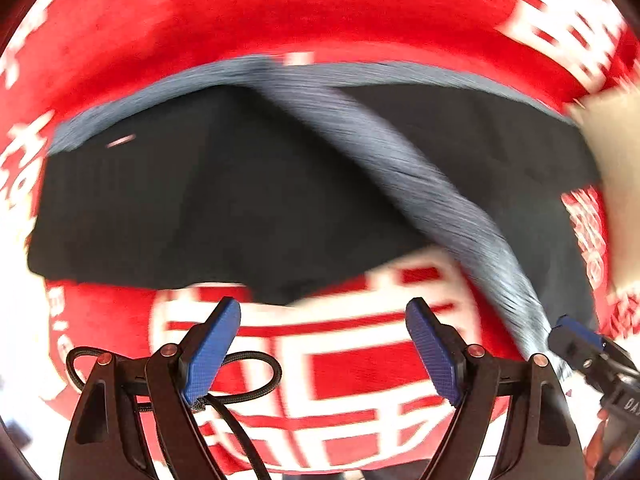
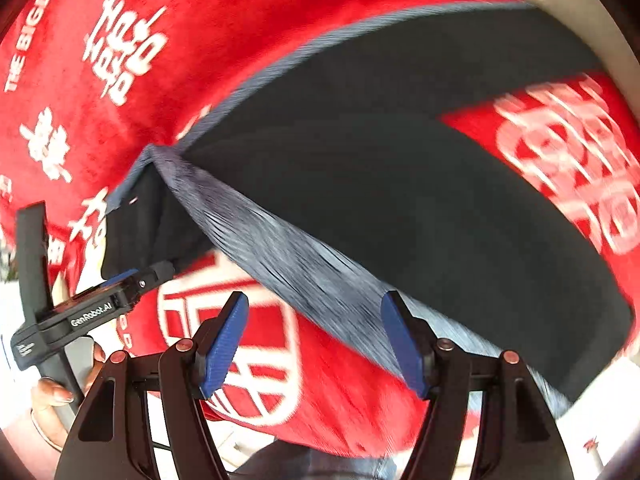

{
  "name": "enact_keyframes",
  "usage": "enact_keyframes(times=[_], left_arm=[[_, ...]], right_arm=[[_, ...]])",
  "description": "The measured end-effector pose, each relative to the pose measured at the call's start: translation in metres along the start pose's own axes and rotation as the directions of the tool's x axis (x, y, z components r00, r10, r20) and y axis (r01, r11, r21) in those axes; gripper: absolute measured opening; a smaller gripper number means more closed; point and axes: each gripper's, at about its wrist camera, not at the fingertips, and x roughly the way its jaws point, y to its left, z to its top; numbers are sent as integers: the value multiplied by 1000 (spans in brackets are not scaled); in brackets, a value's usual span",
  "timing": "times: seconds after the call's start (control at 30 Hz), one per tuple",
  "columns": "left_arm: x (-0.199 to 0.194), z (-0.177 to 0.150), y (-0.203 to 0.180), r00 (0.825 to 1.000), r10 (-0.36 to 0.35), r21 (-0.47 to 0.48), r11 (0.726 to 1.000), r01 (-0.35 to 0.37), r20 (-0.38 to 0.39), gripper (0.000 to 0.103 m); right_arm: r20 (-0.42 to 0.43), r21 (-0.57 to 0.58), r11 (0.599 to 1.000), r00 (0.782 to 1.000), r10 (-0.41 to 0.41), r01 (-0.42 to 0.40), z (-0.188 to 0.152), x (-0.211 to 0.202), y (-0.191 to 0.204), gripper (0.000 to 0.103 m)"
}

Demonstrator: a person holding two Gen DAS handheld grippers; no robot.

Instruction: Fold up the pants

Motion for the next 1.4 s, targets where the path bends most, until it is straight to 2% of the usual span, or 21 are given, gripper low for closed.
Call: enact_keyframes(times=[0.17,0.27,0.47,0.67,0.87,0.9,0.93,0.97,1.0,1.03,1.07,1.1,1.17,1.23,1.4], left_arm=[[6,-6,-37,997,-70,69,995,71,-17,86],[10,-5,-48,997,-76,117,990,78,-20,86],[12,-14,-72,992,-121,135,983,123,-22,86],[31,-9,-82,990,-127,114,984,134,-69,86],[47,-6,-101,990,-104,84,990,113,-98,86],[50,-5,-106,989,-103,78,991,112,-107,86],[52,-4,-112,988,-106,76,991,114,-111,86],[53,-4,-116,987,-116,72,990,124,-111,84],[53,-3,-121,985,-137,67,987,144,-106,79],[52,-2,-125,982,-159,65,984,166,-107,59],[54,-1,-129,979,-171,67,982,179,-115,38],[56,0,-137,974,-180,70,979,191,-134,33],[54,3,-146,974,-189,75,977,199,-126,31],[46,10,-152,974,-198,82,975,208,-114,25],[20,36,-157,971,-225,50,972,229,-82,25]], right_arm=[[42,128,989,996,-84,78,-47,-14,-42,73],[62,210,973,991,-115,99,-73,-23,-67,73],[68,328,929,977,-203,171,-119,-30,-108,73],[107,335,931,975,-193,147,-121,-35,-146,73],[120,326,944,988,-96,53,-113,-36,-184,71],[118,320,947,990,-75,34,-112,-37,-189,68],[108,313,950,993,-53,16,-112,-38,-192,49],[83,310,951,996,-16,-10,-106,-38,-198,26],[65,313,950,998,0,-20,-100,-39,-201,15],[53,309,950,998,18,-33,-97,-42,-204,8],[49,303,952,998,35,-49,-94,-47,-206,7],[46,290,954,997,67,-77,-89,-55,-208,6],[51,258,959,993,106,-115,-78,-71,-212,3],[56,217,966,989,134,-143,-64,-87,-211,3],[104,117,973,977,185,-197,-14,-130,-205,3]])
